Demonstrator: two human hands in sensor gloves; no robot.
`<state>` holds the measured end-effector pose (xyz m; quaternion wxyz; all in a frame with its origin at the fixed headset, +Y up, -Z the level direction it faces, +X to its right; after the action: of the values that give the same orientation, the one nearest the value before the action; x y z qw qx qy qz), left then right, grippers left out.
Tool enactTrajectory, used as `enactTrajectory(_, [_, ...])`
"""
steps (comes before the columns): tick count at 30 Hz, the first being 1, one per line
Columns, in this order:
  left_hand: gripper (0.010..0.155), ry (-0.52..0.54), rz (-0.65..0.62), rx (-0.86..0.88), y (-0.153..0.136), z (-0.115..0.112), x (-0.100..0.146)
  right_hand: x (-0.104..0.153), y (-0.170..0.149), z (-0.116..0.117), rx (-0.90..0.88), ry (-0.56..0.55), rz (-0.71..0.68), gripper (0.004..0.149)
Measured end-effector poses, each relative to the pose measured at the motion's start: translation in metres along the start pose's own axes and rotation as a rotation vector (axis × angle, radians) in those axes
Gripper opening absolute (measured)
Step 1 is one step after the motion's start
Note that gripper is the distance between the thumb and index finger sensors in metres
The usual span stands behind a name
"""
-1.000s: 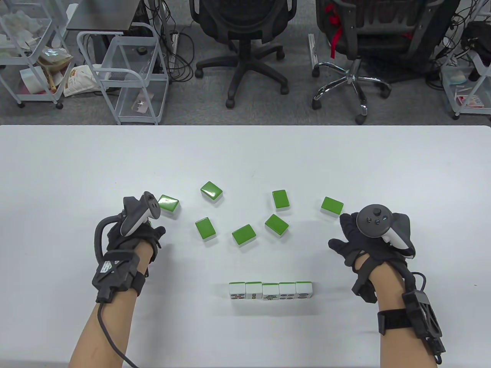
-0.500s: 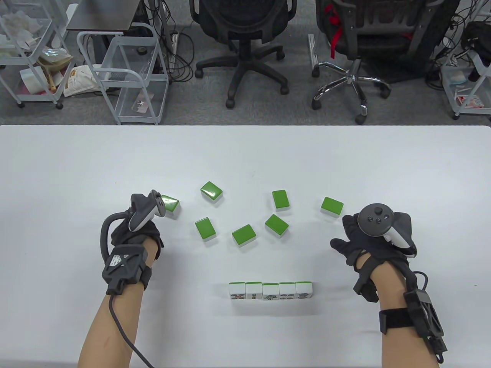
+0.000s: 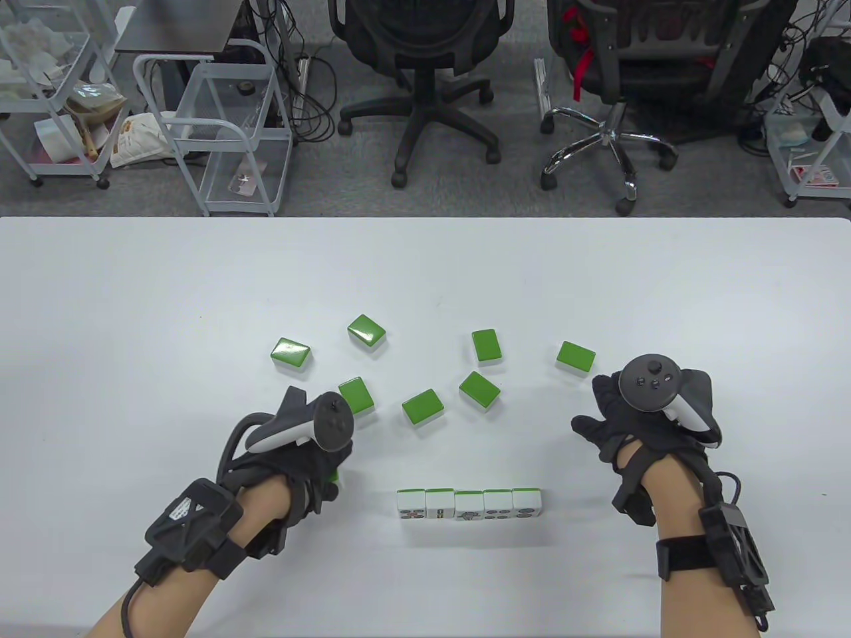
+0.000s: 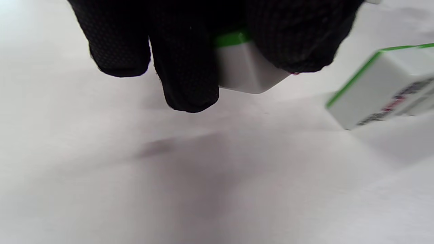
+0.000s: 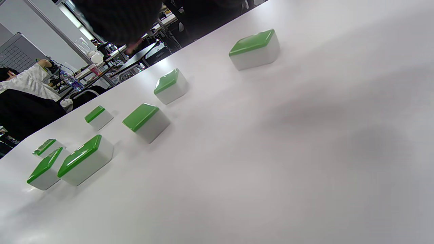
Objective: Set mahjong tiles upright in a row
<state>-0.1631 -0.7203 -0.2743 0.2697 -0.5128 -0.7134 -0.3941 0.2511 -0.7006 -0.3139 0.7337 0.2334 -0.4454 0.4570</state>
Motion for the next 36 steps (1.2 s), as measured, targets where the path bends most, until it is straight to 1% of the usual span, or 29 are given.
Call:
enactTrajectory(2, [0.079,-0.043,-0.068,0.072,0.014,-0.007,-0.003,0.0,0.001,0.0,0.001,0.0,-0.004,0.082])
enactTrajectory(4, [0.079,-0.072,-0.096,0.086,0.021,-0.014,-0.007,0.0,0.001,0.0,0.0,0.003,-0.009,0.082])
enactTrajectory(8, [0.077,-0.067,-0.117,0.071,0.033,-0.026,-0.013,0.0,0.001,0.0,-0.004,0.004,-0.013,0.082])
enactTrajectory(11, [0.075,-0.041,-0.123,0.085,0.038,-0.026,-0.015,0.0,0.001,0.0,-0.008,0.006,-0.014,0.082])
enactTrajectory(15, [0.069,-0.016,-0.115,0.115,0.034,-0.025,-0.017,0.0,0.001,0.0,-0.009,0.008,-0.014,0.082])
enactTrajectory(18, [0.068,0.002,-0.101,0.159,0.031,-0.025,-0.019,0.0,0.001,0.0,-0.008,0.012,-0.012,0.082])
enactTrajectory(21, [0.065,0.061,-0.092,0.156,0.03,-0.024,-0.02,0.0,0.001,0.001,-0.009,0.018,-0.013,0.082])
enactTrajectory(24, [0.063,0.07,-0.097,0.168,0.027,-0.023,-0.02,0.0,0.001,0.001,-0.007,0.024,-0.016,0.082])
enactTrajectory(29, [0.063,0.027,-0.072,0.275,0.017,-0.026,-0.024,0.0,0.002,0.002,-0.004,0.032,-0.017,0.082])
enactTrajectory(33, [0.067,0.107,-0.052,0.23,0.012,-0.017,-0.017,0.0,0.003,0.002,-0.005,0.028,-0.023,0.082])
enactTrajectory(36, [0.068,0.196,-0.024,0.251,0.003,-0.006,-0.008,0.0,0.003,0.002,-0.004,0.028,-0.025,0.082])
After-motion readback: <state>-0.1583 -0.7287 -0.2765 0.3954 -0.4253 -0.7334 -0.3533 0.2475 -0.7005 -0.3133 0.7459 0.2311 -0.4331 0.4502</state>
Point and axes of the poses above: the tracker on the back of each hand, its own y axis roughly to the thumb side, its own x axis roughly from the fingertips to the wrist, z = x × y, the point moved 1 cm from there along -x, roughly from the wrist to the fingertips, and after that the axes turned 9 degrees about y, right-handed, at the moved point
